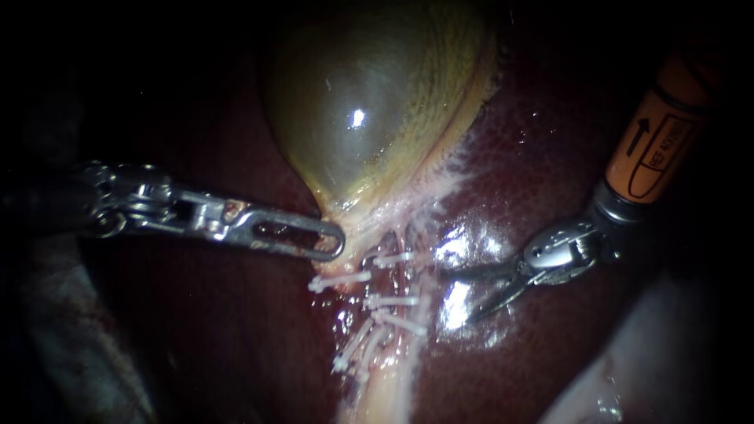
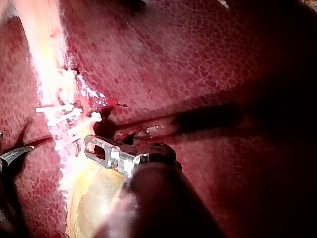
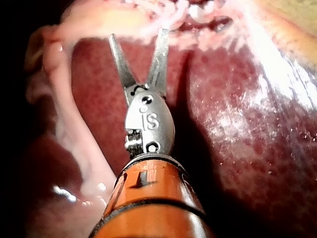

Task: Go to the cutting position right tube

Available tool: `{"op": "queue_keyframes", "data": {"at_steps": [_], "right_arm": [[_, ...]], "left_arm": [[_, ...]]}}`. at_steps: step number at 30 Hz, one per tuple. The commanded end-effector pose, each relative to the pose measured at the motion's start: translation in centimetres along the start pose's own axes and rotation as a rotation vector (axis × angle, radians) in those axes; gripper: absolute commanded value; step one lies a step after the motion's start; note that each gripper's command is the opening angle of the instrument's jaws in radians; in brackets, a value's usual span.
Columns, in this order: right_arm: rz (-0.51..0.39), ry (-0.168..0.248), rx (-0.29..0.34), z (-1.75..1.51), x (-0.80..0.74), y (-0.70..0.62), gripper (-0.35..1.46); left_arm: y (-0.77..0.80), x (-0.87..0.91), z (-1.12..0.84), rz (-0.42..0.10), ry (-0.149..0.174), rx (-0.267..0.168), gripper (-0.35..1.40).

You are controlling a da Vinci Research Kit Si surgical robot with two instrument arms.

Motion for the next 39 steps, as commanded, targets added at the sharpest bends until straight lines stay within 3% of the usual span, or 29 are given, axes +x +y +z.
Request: {"op": "queue_keyframes", "data": {"at_steps": [1,12,21,28,39], "right_arm": [[0.004,0.001,0.0,0.0,0.0,-0.01,1.26],[0.128,0.004,0.003,0.01,0.01,-0.04,1.26],[0.253,0.0,0.008,0.05,-0.02,-0.06,1.26],[0.317,-0.049,0.021,0.12,-0.11,-0.11,1.21],[0.375,-0.091,0.029,0.26,-0.19,-0.14,1.16]], "left_arm": [[0.0,0.0,0.0,0.0,0.0,0.001,-0.35],[0.01,-0.01,-0.02,0.03,-0.019,0.016,-0.35],[0.1,-0.02,-0.07,0.087,-0.04,0.029,-0.35],[0.23,-0.04,-0.09,0.173,-0.064,0.044,-0.35],[0.43,-0.06,-0.08,0.293,-0.11,0.071,-0.35]]}}
